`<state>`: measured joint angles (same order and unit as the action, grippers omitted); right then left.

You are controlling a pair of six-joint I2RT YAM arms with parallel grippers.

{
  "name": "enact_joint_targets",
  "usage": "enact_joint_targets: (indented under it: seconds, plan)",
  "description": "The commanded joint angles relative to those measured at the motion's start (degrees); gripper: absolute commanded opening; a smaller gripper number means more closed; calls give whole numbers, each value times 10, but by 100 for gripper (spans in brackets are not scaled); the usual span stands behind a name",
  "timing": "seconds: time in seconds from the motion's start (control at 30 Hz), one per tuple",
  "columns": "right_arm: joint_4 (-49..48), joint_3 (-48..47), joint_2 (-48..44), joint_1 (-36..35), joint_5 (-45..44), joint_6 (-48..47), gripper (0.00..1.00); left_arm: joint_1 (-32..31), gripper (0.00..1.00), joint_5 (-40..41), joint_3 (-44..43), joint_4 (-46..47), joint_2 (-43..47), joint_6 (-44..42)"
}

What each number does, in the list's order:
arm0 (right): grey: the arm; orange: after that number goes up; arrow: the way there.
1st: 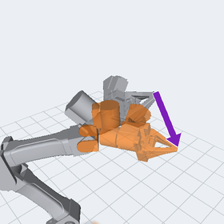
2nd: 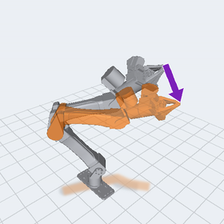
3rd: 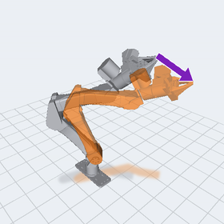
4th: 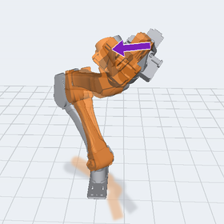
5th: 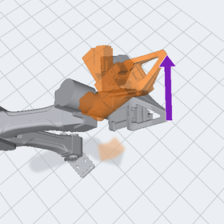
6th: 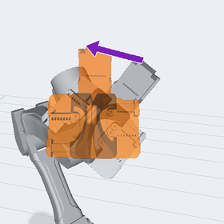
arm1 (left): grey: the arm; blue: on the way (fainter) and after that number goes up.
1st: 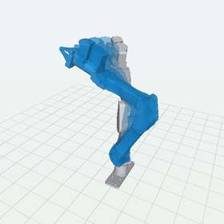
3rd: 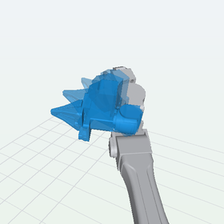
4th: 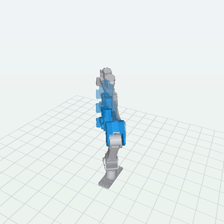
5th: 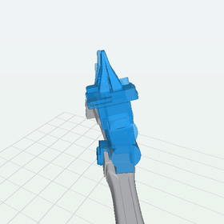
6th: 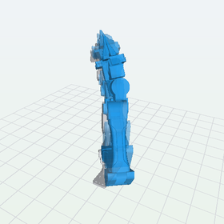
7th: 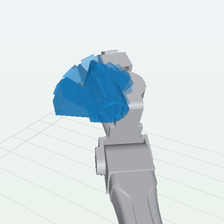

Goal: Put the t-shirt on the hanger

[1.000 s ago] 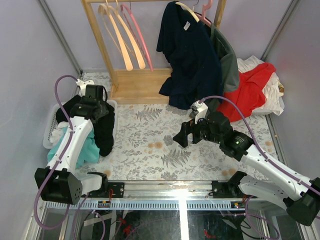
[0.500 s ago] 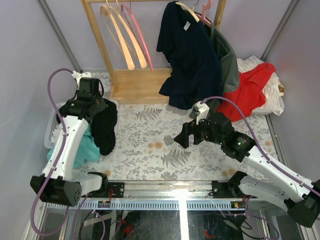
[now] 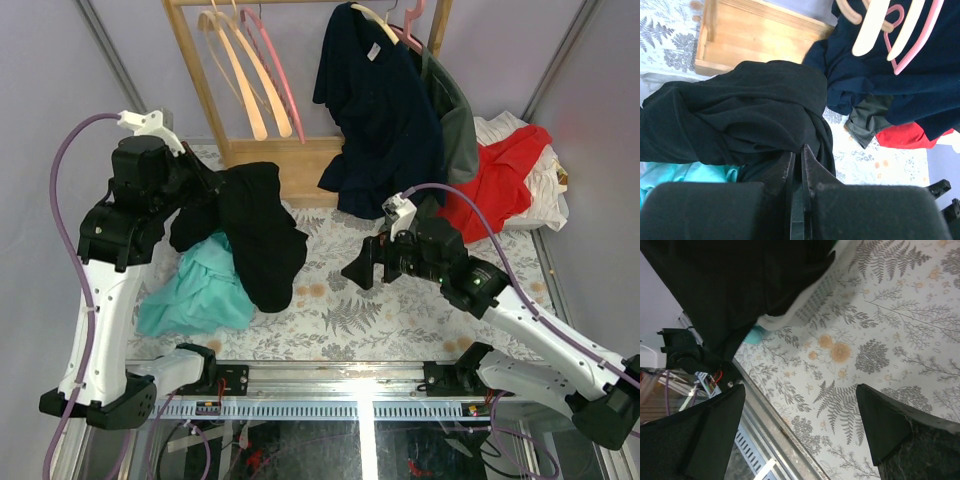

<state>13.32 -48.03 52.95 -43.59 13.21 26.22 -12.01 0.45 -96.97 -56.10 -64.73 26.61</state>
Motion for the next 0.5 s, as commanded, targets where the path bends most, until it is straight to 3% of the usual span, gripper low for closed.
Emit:
enact_joint_targets:
  seconds: [0.0, 0.2, 0.47]
  plan:
    - [-71, -37, 23, -4, 48, 33, 99, -3, 0, -47, 23, 70, 6, 4]
    - [-239, -44, 74, -4, 147, 107, 99, -3, 0, -105, 117, 114, 33, 7]
    - [-312, -150, 229, -39, 122, 134, 99, -10, 0, -218, 184, 158, 58, 6]
